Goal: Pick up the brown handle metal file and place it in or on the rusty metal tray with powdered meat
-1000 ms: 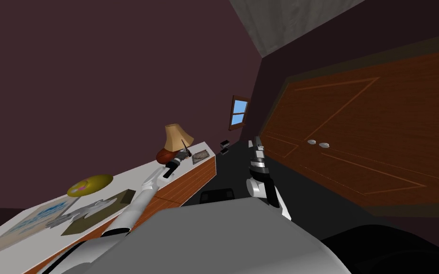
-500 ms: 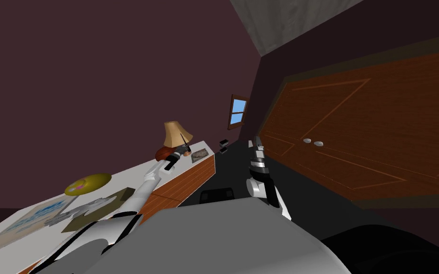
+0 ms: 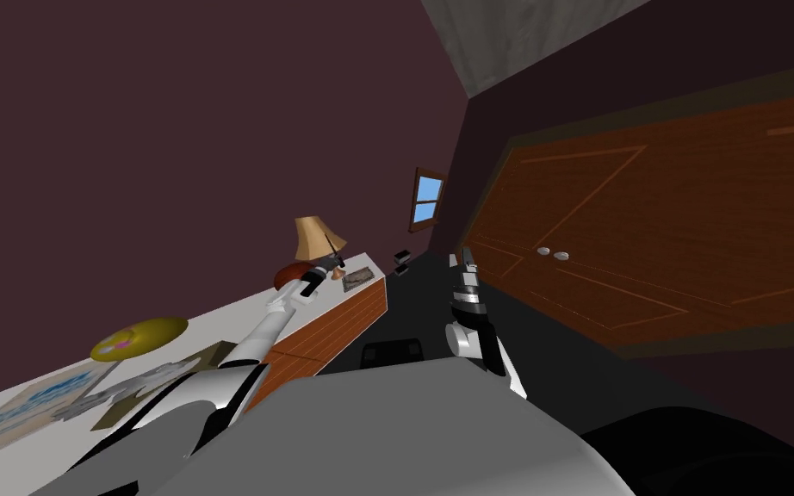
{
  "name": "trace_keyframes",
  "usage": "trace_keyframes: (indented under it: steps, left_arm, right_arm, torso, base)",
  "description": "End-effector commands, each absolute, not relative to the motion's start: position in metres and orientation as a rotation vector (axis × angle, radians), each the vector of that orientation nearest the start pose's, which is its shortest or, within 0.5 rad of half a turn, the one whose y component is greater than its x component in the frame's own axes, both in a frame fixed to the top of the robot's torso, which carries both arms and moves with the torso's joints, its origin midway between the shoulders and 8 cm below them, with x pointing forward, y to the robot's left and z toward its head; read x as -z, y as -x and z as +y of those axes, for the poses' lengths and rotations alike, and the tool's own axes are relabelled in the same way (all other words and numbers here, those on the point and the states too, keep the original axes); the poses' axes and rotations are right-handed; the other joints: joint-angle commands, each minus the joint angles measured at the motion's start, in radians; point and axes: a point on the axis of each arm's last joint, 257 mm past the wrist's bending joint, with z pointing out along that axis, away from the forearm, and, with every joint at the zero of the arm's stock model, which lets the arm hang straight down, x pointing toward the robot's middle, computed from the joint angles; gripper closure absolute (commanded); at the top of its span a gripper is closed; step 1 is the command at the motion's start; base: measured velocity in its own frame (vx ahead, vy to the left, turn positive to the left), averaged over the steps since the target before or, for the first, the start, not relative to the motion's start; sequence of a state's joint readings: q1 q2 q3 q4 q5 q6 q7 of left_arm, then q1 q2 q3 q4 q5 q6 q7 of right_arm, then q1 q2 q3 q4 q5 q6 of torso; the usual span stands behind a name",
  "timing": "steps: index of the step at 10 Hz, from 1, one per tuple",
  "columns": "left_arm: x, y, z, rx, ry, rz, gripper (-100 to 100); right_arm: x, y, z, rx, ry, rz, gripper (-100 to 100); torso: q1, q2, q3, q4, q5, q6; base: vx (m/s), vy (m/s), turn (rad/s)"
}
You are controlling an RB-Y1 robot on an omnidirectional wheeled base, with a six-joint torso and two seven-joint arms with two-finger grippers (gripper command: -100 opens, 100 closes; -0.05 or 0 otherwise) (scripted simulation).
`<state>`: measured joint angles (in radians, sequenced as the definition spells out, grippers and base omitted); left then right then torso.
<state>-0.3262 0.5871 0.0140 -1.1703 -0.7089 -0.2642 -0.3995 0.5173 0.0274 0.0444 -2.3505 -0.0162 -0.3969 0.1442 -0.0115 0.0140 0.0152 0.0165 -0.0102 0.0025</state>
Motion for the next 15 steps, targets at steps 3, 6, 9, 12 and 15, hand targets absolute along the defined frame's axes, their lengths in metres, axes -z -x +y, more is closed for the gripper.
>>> trace_keyframes:
  steps: [3, 6, 9, 12, 15]
  left_arm:
    - [0.138, -0.637, 0.386, 0.017, -0.156, 1.52, 100]
    - [0.151, -0.645, 0.394, 0.011, -0.129, 1.562, 100]
    - [0.175, -0.647, 0.404, 0.002, -0.096, 1.621, 100]
    - [0.195, -0.646, 0.412, -0.007, -0.074, 1.668, 100]
    - [0.225, -0.642, 0.424, -0.024, -0.041, 1.736, 100]
  right_arm:
    - [-0.031, -0.347, -0.272, -1.207, -0.675, 0.653, 0]
    - [-0.031, -0.347, -0.272, -1.207, -0.675, 0.653, 0]
    - [-0.031, -0.347, -0.272, -1.207, -0.675, 0.653, 0]
    - [-0.031, -0.347, -0.272, -1.207, -0.675, 0.653, 0]
    - [-0.031, -0.347, -0.272, -1.207, -0.675, 0.653, 0]
  torso:
    - [0.0, 0.001, 0.0, 0.0, 0.0, 0.0]
    - [0.0, 0.0, 0.0, 0.0, 0.0, 0.0]
    - [0.001, -0.001, -0.001, -0.001, 0.0, 0.0]
    - [0.002, -0.001, -0.001, -0.001, 0.0, -0.001]
    - [0.001, -0.001, -0.001, -0.001, 0.0, -0.001]
  base:
    - [-0.048, -0.014, -0.09]
    - [-0.037, -0.002, -0.116]
    - [-0.029, 0.002, -0.113]
    - [-0.023, 0.012, -0.097]
    - [-0.021, 0.007, -0.103]
